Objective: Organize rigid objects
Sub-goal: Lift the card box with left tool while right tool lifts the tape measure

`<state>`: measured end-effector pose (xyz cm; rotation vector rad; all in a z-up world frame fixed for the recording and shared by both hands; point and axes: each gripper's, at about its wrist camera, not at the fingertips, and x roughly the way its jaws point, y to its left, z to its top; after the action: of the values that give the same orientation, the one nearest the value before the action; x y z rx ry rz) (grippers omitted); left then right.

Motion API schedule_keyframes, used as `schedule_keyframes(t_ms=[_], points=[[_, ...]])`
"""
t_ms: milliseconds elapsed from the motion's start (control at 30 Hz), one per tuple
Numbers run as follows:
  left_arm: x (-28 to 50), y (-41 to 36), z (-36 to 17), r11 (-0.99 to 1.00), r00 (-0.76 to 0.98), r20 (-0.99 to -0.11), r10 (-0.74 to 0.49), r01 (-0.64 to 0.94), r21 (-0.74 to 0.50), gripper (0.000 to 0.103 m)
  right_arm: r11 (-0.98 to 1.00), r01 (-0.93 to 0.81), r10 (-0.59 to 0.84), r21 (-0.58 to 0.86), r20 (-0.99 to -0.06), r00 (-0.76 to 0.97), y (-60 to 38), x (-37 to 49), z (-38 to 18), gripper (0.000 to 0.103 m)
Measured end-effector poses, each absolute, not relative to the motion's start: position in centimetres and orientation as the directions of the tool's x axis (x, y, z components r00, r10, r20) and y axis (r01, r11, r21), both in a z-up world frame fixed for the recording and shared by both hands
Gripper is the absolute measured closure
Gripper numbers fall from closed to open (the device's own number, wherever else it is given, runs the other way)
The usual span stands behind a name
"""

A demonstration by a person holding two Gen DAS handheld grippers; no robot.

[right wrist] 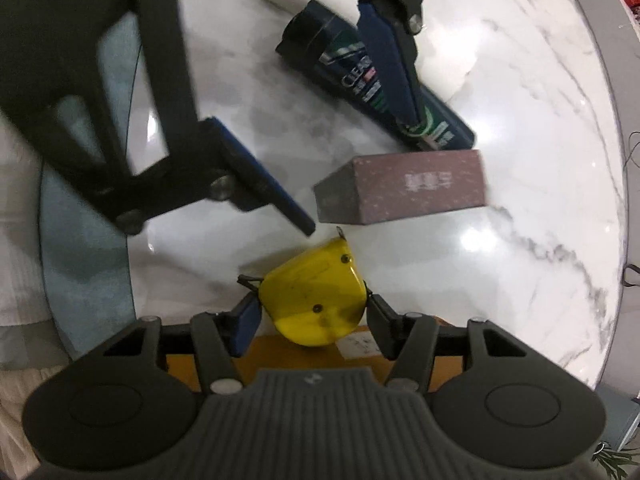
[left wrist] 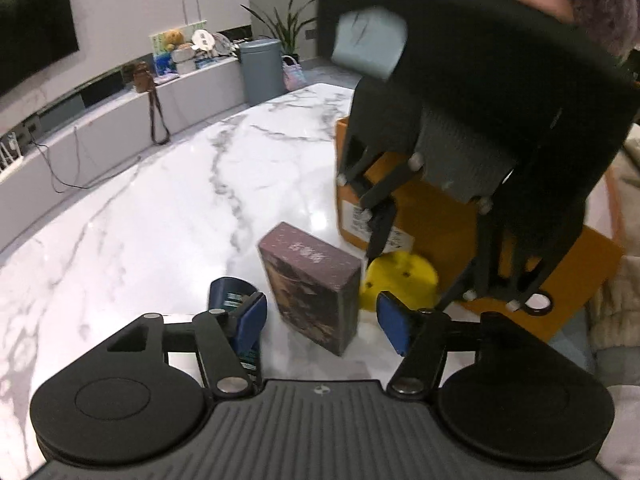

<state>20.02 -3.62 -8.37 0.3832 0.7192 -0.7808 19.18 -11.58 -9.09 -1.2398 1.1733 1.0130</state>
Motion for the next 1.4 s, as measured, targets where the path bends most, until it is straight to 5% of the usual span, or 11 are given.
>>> schedule_keyframes(t_ms=[233, 467, 633, 833, 1400], points=[[21.5, -4.0, -8.4, 0.640, 0.492, -0.714, -0.499, 0.764, 0.080, 0.025, 0.075, -0.980, -0.032, -0.185, -0.983, 0.183, -11.6, 19.3, -7.0, 0.046], [21.8, -4.8, -8.6, 0.660, 0.455, -0.711, -0.536, 0.751, -0.018, 0.029, 0.061, -0.971, -0.015, -0.231, -0.973, 0.231, -11.7, 19.4, -7.4, 0.046], [22.0, -4.2, -9.1, 0.717, 0.474, -0.696, -0.540, 0.692, -0.084, 0.055, 0.076, -0.971, 0.005, -0.228, -0.973, 0.229, -11.3, 20.0, -8.2, 0.046], [21.7, -3.4, -8.4, 0.714, 0.486, -0.683, -0.545, 0.696, -0.076, 0.067, 0.061, -0.973, 0.018, -0.221, -0.975, 0.222, -12.0, 20.2, -8.9, 0.046], [20.6, -4.2, -8.4, 0.822, 0.598, -0.665, -0.448, 0.569, -0.042, 0.078, 0.107, -0.955, 0.031, -0.275, -0.960, 0.280, -11.7, 20.1, -7.1, 0.046]])
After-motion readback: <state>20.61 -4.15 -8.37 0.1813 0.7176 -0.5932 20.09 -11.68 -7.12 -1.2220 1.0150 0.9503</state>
